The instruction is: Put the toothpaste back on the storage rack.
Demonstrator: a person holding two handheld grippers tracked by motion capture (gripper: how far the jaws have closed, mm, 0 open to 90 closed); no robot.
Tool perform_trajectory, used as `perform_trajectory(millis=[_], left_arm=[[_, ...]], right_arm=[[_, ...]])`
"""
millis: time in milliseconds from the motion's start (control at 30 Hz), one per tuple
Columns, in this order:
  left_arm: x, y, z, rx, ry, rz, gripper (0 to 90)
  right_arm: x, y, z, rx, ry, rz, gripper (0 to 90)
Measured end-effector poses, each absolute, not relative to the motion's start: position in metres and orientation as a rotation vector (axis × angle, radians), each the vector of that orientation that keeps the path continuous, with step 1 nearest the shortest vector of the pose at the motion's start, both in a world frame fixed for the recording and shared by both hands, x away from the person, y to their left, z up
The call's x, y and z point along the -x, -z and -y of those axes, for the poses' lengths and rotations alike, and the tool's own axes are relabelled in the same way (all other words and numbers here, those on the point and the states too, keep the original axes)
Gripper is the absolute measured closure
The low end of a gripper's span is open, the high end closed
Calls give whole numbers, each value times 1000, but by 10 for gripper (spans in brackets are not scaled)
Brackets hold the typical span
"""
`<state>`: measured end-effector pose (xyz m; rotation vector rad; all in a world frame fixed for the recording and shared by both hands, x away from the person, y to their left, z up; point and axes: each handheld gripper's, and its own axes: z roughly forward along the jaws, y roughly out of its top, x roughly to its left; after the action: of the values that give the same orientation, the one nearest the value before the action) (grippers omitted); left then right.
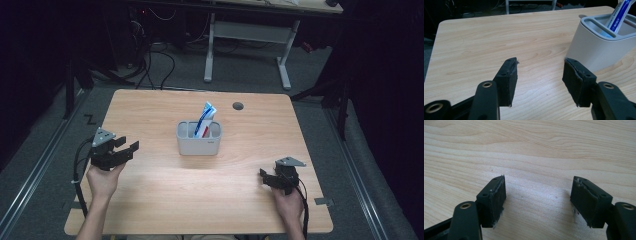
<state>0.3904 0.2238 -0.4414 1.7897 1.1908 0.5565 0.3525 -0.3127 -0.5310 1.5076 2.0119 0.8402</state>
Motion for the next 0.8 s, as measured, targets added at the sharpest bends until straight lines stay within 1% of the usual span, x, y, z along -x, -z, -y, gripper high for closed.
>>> perform_trajectory(millis=[800], left_arm=[[-382,455,-225,-1774,-530,-1213,455]], right_arm=[[-353,531,313,-1507,-840,-2012,284]])
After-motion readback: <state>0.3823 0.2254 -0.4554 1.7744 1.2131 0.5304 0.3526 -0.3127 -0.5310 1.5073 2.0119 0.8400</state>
